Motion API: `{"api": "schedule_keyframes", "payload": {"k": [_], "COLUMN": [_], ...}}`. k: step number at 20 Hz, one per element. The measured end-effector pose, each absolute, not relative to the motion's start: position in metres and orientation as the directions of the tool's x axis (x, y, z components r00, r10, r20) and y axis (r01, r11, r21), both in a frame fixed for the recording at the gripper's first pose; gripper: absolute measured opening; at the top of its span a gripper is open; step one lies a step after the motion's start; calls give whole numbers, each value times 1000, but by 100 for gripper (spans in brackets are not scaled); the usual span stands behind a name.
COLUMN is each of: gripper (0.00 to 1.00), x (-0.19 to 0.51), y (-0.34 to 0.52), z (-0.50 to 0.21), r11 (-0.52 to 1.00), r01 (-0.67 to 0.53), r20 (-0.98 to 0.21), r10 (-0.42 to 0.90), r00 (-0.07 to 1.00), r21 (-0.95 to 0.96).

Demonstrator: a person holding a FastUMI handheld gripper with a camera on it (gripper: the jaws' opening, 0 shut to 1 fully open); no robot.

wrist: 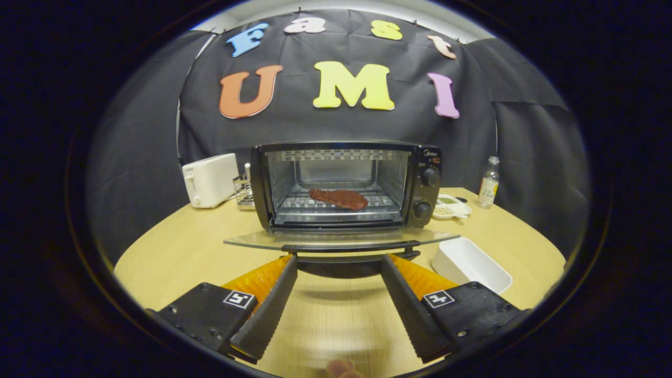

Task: Open the toaster oven, put the food inside, and close the toaster oven door.

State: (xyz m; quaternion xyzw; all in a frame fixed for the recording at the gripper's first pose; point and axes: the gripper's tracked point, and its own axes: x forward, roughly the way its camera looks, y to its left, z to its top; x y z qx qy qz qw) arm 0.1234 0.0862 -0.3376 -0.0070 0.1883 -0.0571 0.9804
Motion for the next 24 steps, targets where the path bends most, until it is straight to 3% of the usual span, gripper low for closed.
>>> {"api": "schedule_keyframes", "payload": {"k": [19,24], "gripper": [100,100], "x": [217,193], "y": [83,80], "z": [-249,-216], "r11": [988,992], "r01": [126,113], "r20": [-227,-200], "r10": [-144,-122], "r00": [963,972], "r21": [-92,-56]}}
